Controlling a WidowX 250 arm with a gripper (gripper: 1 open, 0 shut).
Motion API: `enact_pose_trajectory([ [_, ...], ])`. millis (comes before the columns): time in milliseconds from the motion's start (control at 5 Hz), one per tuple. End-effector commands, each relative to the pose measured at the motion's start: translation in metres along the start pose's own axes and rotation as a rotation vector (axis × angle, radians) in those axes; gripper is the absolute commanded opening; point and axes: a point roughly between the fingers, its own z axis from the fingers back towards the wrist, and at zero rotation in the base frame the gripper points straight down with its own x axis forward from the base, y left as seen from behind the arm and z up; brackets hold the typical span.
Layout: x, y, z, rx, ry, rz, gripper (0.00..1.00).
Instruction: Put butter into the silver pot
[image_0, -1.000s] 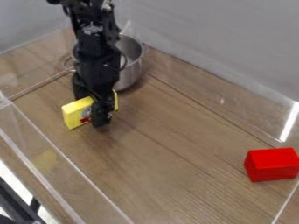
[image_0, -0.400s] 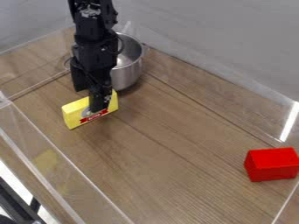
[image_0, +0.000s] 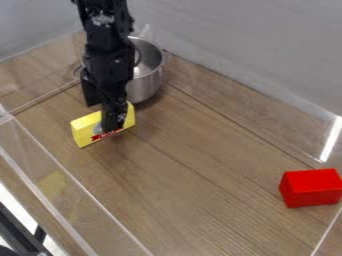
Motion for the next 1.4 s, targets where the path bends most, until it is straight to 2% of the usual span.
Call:
enact_pose_trajectory([
  [0, 0.002, 0.012, 0.001, 0.027, -0.006, 0.067, 0.00],
  [200, -0.001, 0.021, 0.000, 0.033, -0.005, 0.047, 0.00],
  [800, -0.022, 0.012, 0.012, 0.035, -0.002, 0.114, 0.00],
  [1200, -0.024, 0.011, 0.021, 0.035, -0.006, 0.127, 0.00],
])
